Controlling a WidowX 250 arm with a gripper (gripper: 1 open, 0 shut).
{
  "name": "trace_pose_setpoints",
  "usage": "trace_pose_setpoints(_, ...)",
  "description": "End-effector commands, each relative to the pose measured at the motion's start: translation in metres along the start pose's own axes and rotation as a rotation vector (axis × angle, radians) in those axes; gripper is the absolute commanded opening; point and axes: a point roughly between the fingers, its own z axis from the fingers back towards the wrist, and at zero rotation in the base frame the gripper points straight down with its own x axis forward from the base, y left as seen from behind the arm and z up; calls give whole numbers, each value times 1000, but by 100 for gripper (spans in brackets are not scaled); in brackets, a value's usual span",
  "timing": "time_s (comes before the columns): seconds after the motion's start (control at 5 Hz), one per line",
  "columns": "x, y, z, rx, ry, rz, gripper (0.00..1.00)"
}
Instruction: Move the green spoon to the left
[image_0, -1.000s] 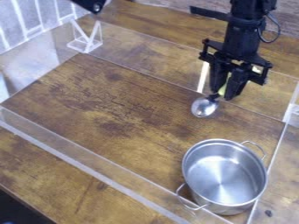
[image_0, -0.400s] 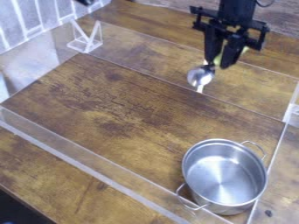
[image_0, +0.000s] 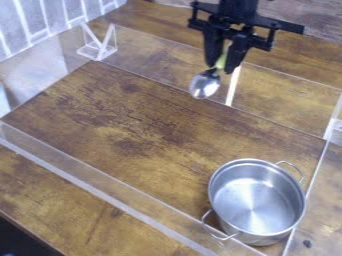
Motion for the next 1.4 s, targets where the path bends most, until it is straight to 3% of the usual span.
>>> trace_pose_setpoints(0.0, -3, 33, 26, 3, -117, 98, 0)
trace_pose_setpoints(0.2, -3, 62, 35, 11, -149, 196, 0)
trace_pose_setpoints(0.6, -8, 90, 25, -23, -180, 214, 0)
trace_pose_setpoints(1.0, 10, 100, 20, -37, -200, 366, 0)
trace_pose_setpoints(1.2, 14, 106, 4, -47, -204, 440, 0)
